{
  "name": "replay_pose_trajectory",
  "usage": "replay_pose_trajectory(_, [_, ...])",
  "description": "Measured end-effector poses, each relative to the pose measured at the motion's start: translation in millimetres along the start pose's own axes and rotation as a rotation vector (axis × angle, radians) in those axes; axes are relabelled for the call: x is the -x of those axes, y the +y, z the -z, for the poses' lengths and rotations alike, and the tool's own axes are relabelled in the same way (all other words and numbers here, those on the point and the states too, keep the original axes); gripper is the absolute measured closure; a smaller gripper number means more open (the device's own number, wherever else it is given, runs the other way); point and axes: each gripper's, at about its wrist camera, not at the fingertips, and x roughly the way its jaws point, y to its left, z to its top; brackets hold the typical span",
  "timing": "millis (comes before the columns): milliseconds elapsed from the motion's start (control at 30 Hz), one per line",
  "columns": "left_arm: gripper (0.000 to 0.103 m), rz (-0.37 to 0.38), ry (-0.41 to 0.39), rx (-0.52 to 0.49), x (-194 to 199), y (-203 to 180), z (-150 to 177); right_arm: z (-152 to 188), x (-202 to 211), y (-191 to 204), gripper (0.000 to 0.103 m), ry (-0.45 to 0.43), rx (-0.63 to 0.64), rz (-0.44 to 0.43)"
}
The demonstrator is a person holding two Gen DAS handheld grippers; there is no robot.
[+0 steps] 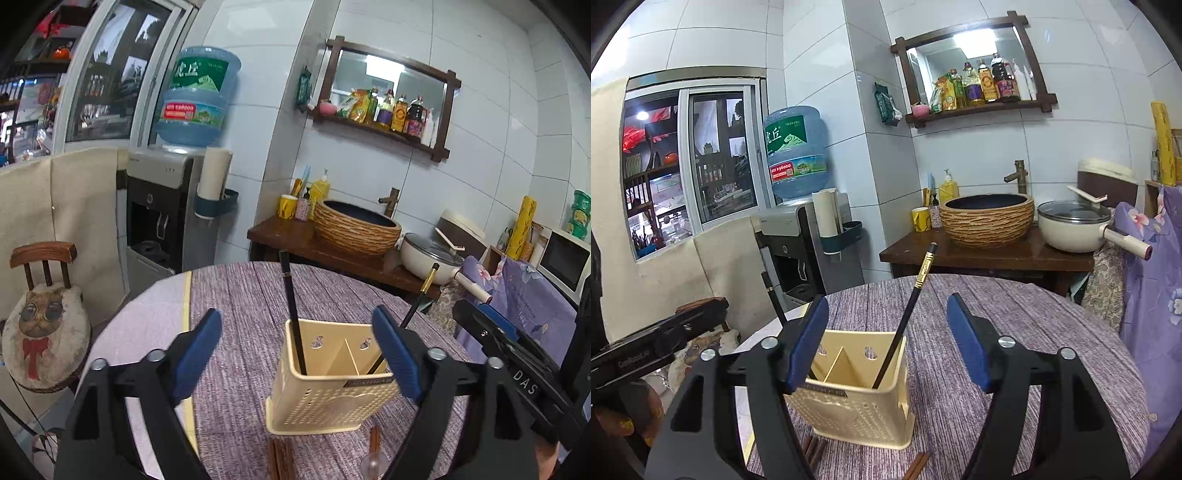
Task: Organize utensils
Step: 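Withdraw both tools from the basket back toward the wooden chopsticks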
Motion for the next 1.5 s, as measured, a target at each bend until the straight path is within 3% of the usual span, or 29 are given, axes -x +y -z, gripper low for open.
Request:
replay_pose_trajectory(67, [0.009,-0.011,-0.019,-0.010,10.1,1.3,4.7,4.2,10.3,2.3,0.025,-0.003,0.017,0.014])
replay_pose_trajectory(133, [0.005,-0.010,-0.024,-0.017,18.9,3.4,10.8,10.8,19.9,4.7,0.024,0.013,0.025,0.014])
replay_pose_trajectory(233, [0.005,-0.029,-0.018,-0.026,27.1,7.7,23.0,23.4,29.9,5.5,0.015,0.053,0.026,0.012])
replay_pose_trajectory(433, [0.005,-0.078,0.084,-0.028,24.8,28.3,57.8,61.3,40.8,3.7,0.013,0.145,0.042,0.057])
replay_pose_trajectory(533, [0.005,-0.109,0.142,-0.006,22.6,43.6,79.9,84.4,39.8,-5.8,0.013,0.221,-0.006,0.059])
replay_pose_trajectory(767, [0.005,-0.180,0.288,-0.070,19.7,60.9,123.7,133.6,37.6,-31.7,0.013,0.353,-0.096,0.141])
replay_pose_trajectory(967, [0.007,-0.154,0.364,-0.074,15.0,59.2,141.9,161.2,30.4,-34.1,0.020,0.450,-0.114,0.158])
replay_pose_trajectory(1100, [0.019,-0.133,0.393,-0.083,11.7,51.9,147.6,172.4,24.2,-21.7,0.021,0.505,-0.085,0.140])
replay_pose_trajectory(1300, [0.030,-0.098,0.432,-0.115,5.1,37.2,157.6,185.6,18.5,-5.5,0.022,0.553,-0.036,0.142])
replay_pose_trajectory(1500, [0.032,-0.079,0.451,-0.142,1.0,26.1,164.0,189.4,14.7,1.5,0.023,0.578,0.005,0.169])
